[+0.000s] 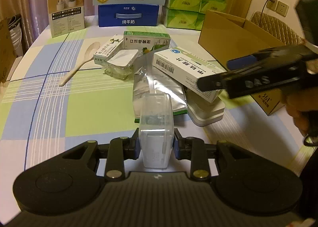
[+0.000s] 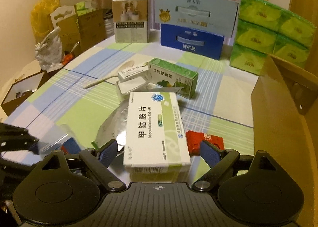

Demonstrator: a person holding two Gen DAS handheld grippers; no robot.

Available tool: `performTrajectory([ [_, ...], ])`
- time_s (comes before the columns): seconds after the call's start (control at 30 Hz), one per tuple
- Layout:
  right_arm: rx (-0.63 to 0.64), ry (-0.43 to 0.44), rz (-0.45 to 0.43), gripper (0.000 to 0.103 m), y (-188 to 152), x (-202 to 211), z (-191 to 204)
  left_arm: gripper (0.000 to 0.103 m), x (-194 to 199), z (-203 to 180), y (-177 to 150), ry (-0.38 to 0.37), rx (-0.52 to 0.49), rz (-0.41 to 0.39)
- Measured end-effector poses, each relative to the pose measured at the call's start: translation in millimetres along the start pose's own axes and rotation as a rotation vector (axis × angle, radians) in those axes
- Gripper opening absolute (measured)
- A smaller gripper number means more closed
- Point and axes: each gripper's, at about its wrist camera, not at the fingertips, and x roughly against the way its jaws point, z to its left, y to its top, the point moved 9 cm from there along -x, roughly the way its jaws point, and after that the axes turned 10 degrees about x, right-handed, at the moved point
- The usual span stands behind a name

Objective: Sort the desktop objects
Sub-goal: 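Lift the clear plastic box with the left gripper while the right gripper grasps the white Mecobalamin box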

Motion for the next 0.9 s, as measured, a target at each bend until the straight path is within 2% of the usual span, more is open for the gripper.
performTrajectory([
  [0.17, -0.011, 0.011, 0.035, 0.08, 0.7, -17.4, -3.5, 0.026, -6.1, 0.4, -4.2, 0.002, 0.007, 0.015],
  [0.23, -0.019, 0.021, 0.039, 0.071, 1.1, -20.6, -4.5, 0.026, -6.9, 0.4, -3.7, 0.0, 0.014, 0.011],
  [0.3, -0.019, 0.024, 0.042, 0.069, 0.4, -20.7, -3.6, 0.026, -7.4, 0.9, -3.2, -0.001, 0.019, 0.009],
  [0.5, -0.051, 0.007, 0.021, 0.068, -8.7, -0.5, -0.8, 0.027, -8.4, 0.2, -3.6, 0.01, 0.014, 0.003],
  [0.67, -0.112, -0.032, 0.012, 0.068, -31.7, 27.5, 5.6, 0.027, -11.4, -0.6, -3.7, 0.016, 0.016, 0.008],
  [0.9, -0.193, -0.135, 0.075, 0.068, -79.7, 52.4, 15.5, 0.027, -4.3, -12.6, -16.1, 0.01, -0.029, 0.03],
])
